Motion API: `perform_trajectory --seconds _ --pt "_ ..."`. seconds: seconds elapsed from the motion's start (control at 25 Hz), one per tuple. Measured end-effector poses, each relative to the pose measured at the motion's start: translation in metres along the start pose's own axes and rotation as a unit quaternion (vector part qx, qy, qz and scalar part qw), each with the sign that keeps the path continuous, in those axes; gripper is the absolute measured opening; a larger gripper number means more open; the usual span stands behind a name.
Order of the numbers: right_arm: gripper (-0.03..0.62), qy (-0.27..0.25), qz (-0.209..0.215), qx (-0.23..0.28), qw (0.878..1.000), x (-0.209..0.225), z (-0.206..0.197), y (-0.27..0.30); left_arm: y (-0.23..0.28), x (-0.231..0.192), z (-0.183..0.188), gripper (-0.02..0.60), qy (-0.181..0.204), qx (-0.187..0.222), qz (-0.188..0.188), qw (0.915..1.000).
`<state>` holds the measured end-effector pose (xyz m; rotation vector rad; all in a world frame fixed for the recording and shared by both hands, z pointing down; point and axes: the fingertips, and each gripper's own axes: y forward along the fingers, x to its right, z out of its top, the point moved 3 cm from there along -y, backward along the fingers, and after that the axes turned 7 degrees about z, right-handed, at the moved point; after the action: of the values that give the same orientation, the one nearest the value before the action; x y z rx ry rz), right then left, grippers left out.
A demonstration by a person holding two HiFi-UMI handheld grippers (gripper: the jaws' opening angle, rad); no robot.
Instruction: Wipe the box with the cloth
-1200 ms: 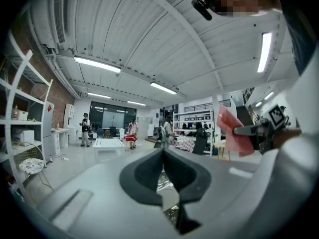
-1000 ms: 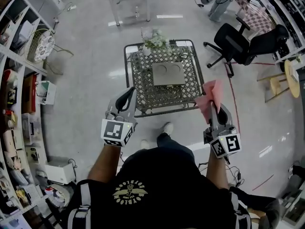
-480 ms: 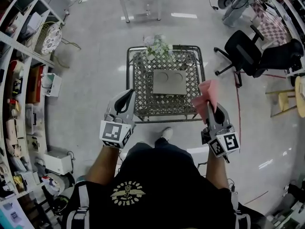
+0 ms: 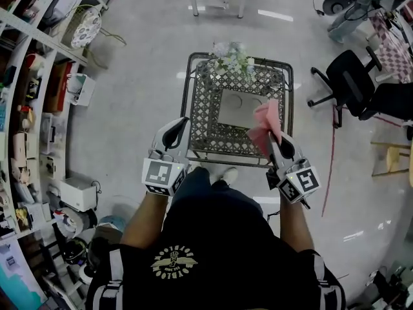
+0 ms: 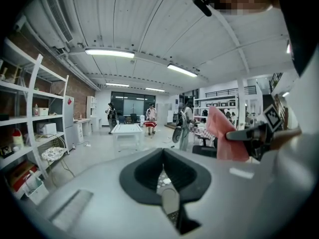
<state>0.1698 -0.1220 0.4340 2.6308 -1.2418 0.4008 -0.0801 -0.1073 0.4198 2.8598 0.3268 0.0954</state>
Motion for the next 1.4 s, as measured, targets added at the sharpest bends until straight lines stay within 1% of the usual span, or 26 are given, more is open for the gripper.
perform_trajectory --seconds 0.12,0.24,0.36,0.52,0.64,0.72,0.84,0.96,1.04,1.24,1.32,1.4 --pt "0.017 0.001 0.013 -0.036 0.999 0.001 -0.027 0.032 0.006 -0.012 -0.008 0.000 -0.004 -0.011 0.001 0.9999" --pt "0.017 0.024 0.021 -0.058 0.998 0.008 -0.057 0.067 0.018 -0.029 -0.016 0.000 -0.003 -0.023 0.000 0.9997" --pt "0.017 0.048 0.021 -0.083 0.995 0.019 -0.085 0.098 0.033 -0.045 -0.022 0.000 -0.001 -0.032 -0.003 0.9995" --pt "0.017 0.053 0.012 -0.114 0.992 0.035 -0.122 0.144 0.052 -0.073 -0.024 0.000 -0.019 -0.059 0.001 0.9981" --pt "0.017 0.068 -0.004 -0.142 0.988 0.052 -0.157 0.180 0.067 -0.093 -0.029 0.000 -0.022 -0.068 -0.012 0.9974" --pt "0.017 0.078 -0.013 -0.165 0.983 0.065 -0.184 0.202 0.077 -0.107 -0.030 0.000 -0.029 -0.075 -0.015 0.9967" --pt "0.017 0.099 -0.040 -0.206 0.973 0.094 -0.228 0.228 0.087 -0.124 -0.043 0.000 -0.033 -0.090 -0.026 0.9950" --pt "0.017 0.126 -0.074 -0.250 0.957 0.124 -0.269 0.244 0.092 -0.144 -0.062 0.000 -0.040 -0.112 -0.020 0.9927" --pt "0.017 0.132 -0.093 -0.280 0.946 0.140 -0.291 0.254 0.092 -0.155 -0.071 0.000 -0.043 -0.124 -0.015 0.9913" --pt "0.017 0.138 -0.141 -0.329 0.924 0.170 -0.323 0.263 0.095 -0.174 -0.074 0.000 -0.047 -0.137 -0.005 0.9894" --pt "0.017 0.133 -0.158 -0.344 0.916 0.178 -0.331 0.260 0.095 -0.178 -0.081 0.000 -0.047 -0.141 -0.002 0.9889" --pt "0.017 0.124 -0.175 -0.358 0.909 0.183 -0.336 0.255 0.098 -0.177 -0.081 0.000 -0.049 -0.144 -0.004 0.9884"
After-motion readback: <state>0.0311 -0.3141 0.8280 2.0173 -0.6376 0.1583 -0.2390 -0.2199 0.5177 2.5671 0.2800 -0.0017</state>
